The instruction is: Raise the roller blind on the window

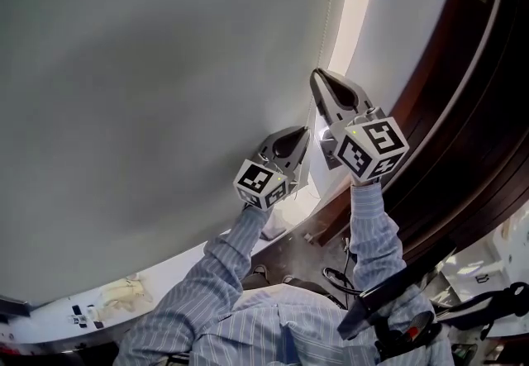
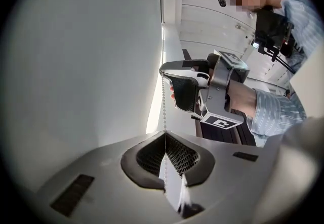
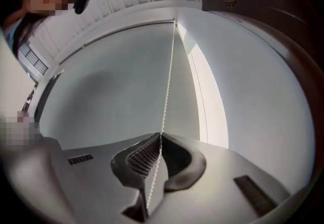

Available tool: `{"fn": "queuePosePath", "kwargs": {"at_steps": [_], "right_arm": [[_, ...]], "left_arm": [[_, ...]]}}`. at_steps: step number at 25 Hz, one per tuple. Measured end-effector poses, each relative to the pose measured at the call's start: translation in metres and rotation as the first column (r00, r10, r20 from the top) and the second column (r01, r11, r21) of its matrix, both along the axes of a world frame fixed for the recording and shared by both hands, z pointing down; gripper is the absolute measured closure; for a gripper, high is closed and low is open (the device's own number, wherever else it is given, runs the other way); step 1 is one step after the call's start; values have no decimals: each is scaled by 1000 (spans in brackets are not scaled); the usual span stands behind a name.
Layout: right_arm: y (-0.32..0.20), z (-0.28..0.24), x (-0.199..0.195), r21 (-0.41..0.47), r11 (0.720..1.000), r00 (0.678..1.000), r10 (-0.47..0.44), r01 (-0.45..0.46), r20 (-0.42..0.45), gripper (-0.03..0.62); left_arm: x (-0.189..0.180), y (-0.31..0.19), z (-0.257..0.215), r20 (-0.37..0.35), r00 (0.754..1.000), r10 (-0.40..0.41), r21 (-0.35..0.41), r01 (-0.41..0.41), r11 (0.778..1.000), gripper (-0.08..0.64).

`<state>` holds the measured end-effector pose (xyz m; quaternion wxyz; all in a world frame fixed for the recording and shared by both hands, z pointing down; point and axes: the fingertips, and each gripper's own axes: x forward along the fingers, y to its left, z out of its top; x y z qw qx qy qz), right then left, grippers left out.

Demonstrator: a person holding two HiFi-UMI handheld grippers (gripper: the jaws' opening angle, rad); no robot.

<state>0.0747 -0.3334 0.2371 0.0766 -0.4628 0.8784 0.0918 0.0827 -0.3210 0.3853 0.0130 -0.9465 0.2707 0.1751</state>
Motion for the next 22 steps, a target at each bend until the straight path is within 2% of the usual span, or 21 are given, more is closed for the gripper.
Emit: {"fn": "queuePosePath", "kwargs": {"at_steps": [2,6,11,14,17,18,19,20,22], "right_arm": [[0,9,0,4,1000,999,30,-30,-27,577],[0,45,0,-49,998,999,35,-37,-38,577],[-3,116,3,-148,987,994,50,-65,-101,577],[4,167,-8,-233,969,983,43,-84,-177,577],[10,234,-8,-339,934,973,34,-113,-230,583],[11,253,-6,-355,926,970,39,-125,-239,584],[11,264,-4,-358,923,968,51,-140,-245,584],[11,269,-2,-350,923,965,69,-158,-254,584],[7,267,3,-336,922,955,98,-193,-279,584]], "left_arm": [[2,1,9,6,1000,9,-23,-8,1000,554],[-1,2,46,41,999,11,-86,-8,996,554],[2,3,120,130,991,26,-227,5,974,554],[-7,13,177,220,974,47,-344,33,938,555],[-9,24,244,302,948,104,-481,57,875,555],[-7,27,261,316,940,126,-510,56,858,555],[-5,31,272,327,934,145,-519,49,853,555],[-2,34,275,339,927,160,-508,37,861,555],[3,45,265,376,909,177,-438,6,899,555]]}}
